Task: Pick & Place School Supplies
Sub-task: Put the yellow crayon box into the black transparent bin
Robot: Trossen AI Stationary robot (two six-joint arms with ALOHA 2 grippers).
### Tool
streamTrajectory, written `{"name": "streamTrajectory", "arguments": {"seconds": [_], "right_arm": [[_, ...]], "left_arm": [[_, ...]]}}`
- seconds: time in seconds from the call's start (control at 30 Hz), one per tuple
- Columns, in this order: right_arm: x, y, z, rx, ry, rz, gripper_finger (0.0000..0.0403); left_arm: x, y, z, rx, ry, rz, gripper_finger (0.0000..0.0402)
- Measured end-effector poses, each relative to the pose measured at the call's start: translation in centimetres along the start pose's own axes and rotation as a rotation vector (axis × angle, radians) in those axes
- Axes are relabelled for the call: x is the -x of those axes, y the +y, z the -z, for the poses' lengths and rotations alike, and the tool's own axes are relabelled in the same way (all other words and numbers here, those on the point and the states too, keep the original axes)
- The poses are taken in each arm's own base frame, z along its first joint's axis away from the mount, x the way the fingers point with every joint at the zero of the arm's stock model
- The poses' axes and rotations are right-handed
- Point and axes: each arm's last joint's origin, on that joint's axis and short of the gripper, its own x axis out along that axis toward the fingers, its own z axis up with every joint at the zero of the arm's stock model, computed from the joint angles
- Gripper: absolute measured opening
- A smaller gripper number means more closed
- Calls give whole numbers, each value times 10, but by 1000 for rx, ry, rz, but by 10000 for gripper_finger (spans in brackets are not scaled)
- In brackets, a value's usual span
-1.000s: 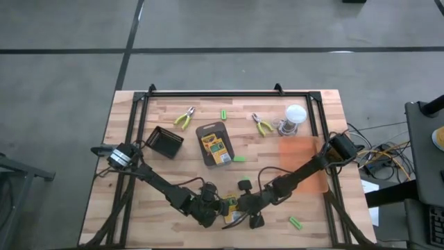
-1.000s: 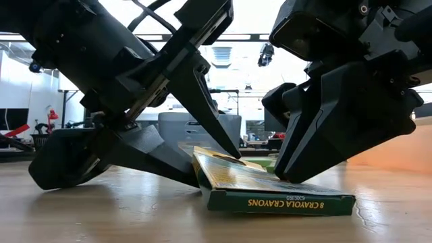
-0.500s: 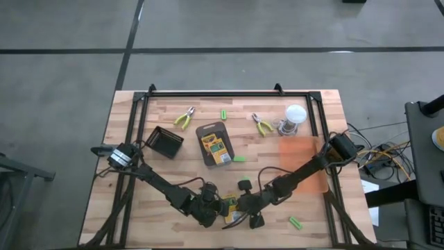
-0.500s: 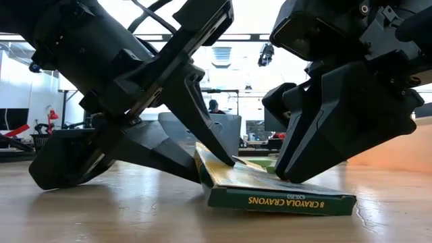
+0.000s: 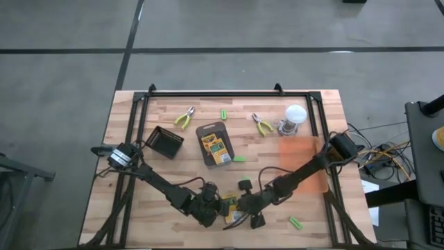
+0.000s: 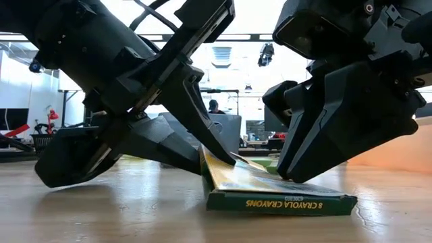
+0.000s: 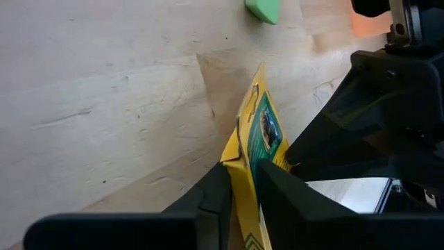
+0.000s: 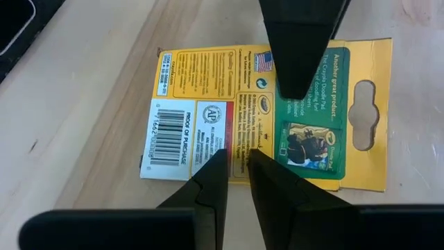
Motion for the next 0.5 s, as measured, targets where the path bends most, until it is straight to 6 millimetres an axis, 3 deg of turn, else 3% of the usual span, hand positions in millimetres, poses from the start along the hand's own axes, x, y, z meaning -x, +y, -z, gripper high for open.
{"name": "streamTrajectory", "arguments": {"seconds": [0.5], "right_arm": [[43,24,-15,73,-100,158,57]], "left_arm": [[0,0,0,-18,-2,-3,65]]}}
